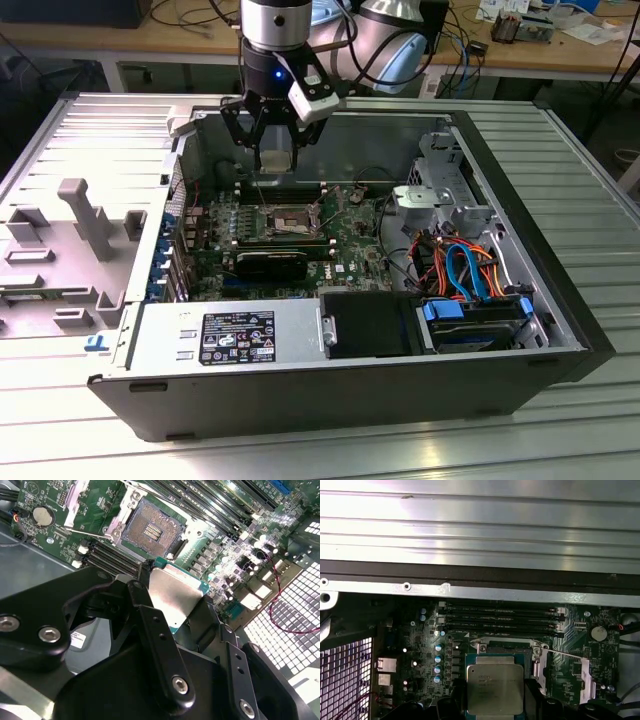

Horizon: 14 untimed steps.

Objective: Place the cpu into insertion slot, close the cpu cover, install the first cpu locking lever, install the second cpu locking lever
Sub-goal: 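Place the cpu into insertion slot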

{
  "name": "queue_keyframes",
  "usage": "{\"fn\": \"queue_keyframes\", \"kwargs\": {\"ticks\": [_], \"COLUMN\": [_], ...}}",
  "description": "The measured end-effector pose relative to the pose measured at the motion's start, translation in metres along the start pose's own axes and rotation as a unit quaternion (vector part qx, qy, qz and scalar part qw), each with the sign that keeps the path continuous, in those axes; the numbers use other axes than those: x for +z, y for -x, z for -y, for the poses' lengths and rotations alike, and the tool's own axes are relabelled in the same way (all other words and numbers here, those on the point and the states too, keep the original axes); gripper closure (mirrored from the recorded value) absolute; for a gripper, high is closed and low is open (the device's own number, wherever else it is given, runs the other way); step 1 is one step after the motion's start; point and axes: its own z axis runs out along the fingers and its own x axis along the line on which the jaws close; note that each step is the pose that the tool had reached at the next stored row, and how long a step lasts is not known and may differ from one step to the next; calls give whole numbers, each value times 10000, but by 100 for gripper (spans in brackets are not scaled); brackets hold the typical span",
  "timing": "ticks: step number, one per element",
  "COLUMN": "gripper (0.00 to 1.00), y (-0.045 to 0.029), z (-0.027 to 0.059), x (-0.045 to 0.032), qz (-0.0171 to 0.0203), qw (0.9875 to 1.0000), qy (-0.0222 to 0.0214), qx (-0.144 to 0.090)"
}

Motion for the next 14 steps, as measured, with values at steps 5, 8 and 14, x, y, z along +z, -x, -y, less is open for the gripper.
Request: {"fn": "queue_keyframes", "kwargs": {"ticks": [5, 8, 14], "gripper": [45, 45, 45], "y": [0, 0, 1], "z": [0, 0, 0], "x": [5, 13, 25], "qz": [0, -1, 0], "qw": [10000, 10000, 10000], "qy": [0, -3, -9], "qx": [0, 0, 0]}}
